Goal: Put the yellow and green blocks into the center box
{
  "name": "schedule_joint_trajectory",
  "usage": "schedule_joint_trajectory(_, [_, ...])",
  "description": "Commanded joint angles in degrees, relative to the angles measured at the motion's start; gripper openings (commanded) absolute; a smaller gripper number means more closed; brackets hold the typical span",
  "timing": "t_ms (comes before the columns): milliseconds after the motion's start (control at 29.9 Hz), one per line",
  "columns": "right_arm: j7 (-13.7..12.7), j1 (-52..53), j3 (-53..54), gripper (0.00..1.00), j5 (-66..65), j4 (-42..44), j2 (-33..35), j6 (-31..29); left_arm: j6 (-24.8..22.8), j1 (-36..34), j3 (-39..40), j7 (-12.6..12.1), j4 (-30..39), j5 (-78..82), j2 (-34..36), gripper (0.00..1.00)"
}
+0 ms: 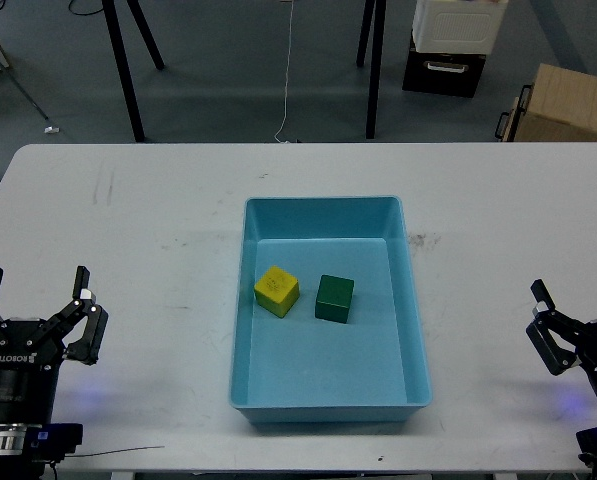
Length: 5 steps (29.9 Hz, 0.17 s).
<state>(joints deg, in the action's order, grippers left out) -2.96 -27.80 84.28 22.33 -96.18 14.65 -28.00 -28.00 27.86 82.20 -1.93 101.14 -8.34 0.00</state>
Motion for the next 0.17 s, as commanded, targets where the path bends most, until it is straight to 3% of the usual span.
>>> schedule_joint_trajectory(0, [1.5, -0.5, 0.3, 0.99, -0.1, -1.3, -0.2, 0.0, 0.0, 0.1, -1.9, -0.1, -0.5, 0.1, 0.0, 1.00])
schedule_joint_trajectory(134, [1.6, -0.7, 0.4, 0.99, -0.2, -1.5, -0.9, 0.0, 0.0, 0.1, -2.4, -0.2, -0.5, 0.1, 0.0, 1.00])
